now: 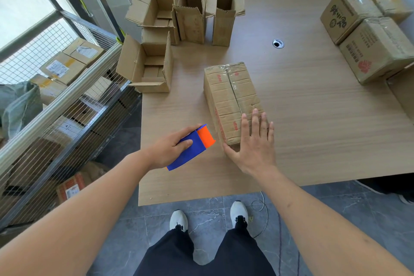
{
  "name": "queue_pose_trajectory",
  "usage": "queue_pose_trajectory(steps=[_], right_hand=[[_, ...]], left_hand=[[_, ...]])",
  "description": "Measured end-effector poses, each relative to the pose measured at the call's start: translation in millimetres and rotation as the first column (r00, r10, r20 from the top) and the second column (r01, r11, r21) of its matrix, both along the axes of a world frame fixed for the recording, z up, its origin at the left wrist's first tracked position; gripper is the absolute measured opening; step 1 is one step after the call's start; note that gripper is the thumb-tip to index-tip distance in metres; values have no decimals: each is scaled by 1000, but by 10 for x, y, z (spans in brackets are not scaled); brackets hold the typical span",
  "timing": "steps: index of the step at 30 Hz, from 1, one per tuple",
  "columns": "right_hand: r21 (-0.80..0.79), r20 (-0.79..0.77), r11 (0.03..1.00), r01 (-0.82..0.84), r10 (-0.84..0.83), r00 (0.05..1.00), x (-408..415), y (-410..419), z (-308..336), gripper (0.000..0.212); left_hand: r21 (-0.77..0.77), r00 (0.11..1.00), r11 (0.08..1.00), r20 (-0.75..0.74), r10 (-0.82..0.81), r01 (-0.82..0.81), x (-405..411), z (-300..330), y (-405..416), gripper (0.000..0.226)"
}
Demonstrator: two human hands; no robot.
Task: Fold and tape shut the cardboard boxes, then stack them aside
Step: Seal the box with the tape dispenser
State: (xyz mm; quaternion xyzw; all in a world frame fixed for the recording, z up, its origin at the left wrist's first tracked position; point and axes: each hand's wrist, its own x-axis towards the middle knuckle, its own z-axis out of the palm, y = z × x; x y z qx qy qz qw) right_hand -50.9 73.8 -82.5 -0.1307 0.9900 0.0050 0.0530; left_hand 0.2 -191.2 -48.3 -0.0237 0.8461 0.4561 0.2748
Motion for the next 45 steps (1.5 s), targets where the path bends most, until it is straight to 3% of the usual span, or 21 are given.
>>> queue_pose_trajectory(steps=[7, 11, 16, 19, 22, 24, 27, 30, 35, 39, 41, 45], right_hand=[[9, 162, 997, -79, 76, 984, -100, 28, 251, 102], [123, 179, 981, -151, 127, 975, -239, 215, 410, 96], [107, 81, 994, -32, 24, 996, -382, 305, 620, 82], [81, 142, 997, 1, -13, 990, -411, 87, 676, 68], [-62, 238, 986, 155, -136, 962, -337, -322, 702, 55], [-100, 270, 976, 191, -158, 950, -275, -554, 660, 63], [-37, 261, 990, 139, -125, 957, -254, -696, 575, 91], [-75, 371, 993, 87, -53, 927, -418, -658, 508, 91], [-141, 524, 967, -213, 256, 813, -822, -483, 613, 92], [-245, 499, 948, -205, 305, 811, -736, -449, 663, 102], [-213, 437, 935, -284, 351, 828, -644, -481, 608, 114], [-156, 461, 903, -401, 425, 779, -677, -388, 634, 114]], left_hand=[[124, 1000, 992, -16, 7, -5, -19, 464, -135, 52], [125, 998, 991, -32, 49, -44, -59, 724, -221, 51], [164, 993, 981, -38, 114, -106, -76, 923, -333, 47], [185, 986, 971, -49, 162, -150, -68, 977, -342, 47], [165, 979, 969, -60, 194, -182, -80, 986, -316, 49], [153, 975, 968, -73, 212, -199, -87, 952, -314, 50], [128, 973, 971, -91, 214, -202, -81, 892, -358, 51], [95, 978, 978, -78, 191, -184, -100, 869, -399, 52], [68, 983, 984, -66, 169, -164, -88, 901, -435, 52], [73, 987, 986, -47, 151, -148, -66, 969, -440, 53], [73, 991, 990, -42, 128, -125, -48, 999, -459, 54], [66, 997, 996, -44, 68, -65, -52, 1078, -502, 59]])
